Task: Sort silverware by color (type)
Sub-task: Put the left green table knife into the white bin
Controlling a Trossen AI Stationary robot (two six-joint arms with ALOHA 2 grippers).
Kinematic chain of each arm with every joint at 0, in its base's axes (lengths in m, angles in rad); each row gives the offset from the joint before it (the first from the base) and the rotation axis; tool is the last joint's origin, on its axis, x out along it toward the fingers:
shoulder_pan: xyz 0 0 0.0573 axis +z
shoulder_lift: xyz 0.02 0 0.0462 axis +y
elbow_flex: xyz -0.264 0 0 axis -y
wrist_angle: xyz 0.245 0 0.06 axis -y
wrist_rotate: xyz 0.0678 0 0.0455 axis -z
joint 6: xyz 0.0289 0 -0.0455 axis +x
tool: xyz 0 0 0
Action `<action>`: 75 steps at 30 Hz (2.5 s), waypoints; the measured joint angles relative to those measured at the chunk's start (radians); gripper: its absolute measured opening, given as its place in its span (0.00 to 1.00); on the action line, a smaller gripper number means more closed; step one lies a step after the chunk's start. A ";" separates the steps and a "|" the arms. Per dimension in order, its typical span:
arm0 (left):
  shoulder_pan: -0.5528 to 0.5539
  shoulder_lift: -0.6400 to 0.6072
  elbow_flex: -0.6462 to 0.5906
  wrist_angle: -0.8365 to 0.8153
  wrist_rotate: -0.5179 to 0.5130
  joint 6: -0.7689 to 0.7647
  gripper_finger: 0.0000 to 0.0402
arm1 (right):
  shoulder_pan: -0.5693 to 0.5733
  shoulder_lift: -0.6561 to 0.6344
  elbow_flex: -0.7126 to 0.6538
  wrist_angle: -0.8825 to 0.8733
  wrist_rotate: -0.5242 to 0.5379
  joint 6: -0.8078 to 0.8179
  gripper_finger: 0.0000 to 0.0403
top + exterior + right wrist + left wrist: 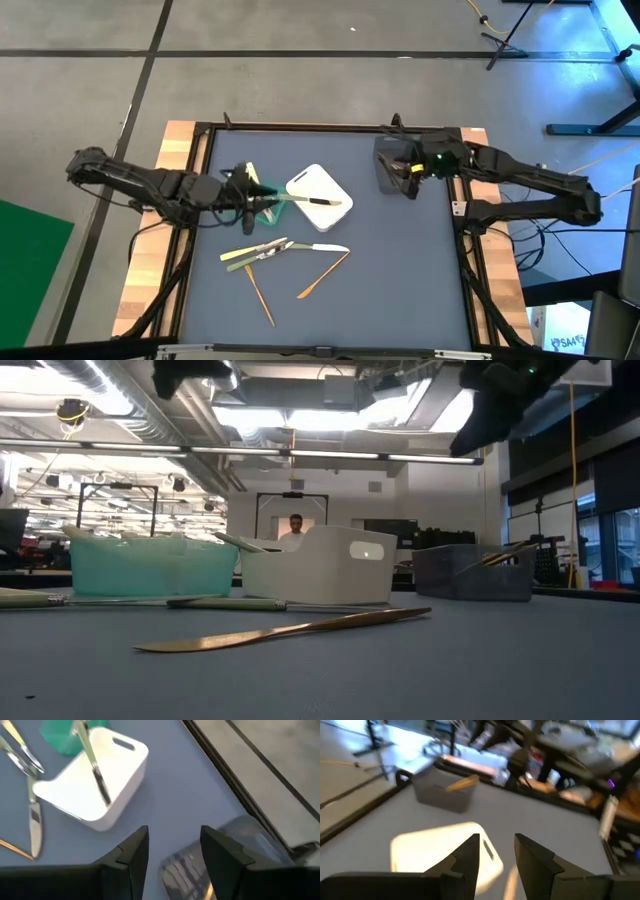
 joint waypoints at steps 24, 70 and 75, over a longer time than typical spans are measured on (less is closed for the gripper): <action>-0.770 0.433 0.058 -0.543 -0.591 -0.836 0.29 | 0.000 -0.027 -0.077 0.166 -0.156 -0.006 0.42; -0.971 0.908 -0.128 -0.436 -0.487 -1.607 0.29 | 0.000 -0.027 -0.076 0.165 -0.137 -0.007 0.42; -0.949 0.908 -0.129 -0.395 -0.503 -1.513 0.29 | 0.000 -0.027 -0.076 0.165 -0.137 -0.007 0.42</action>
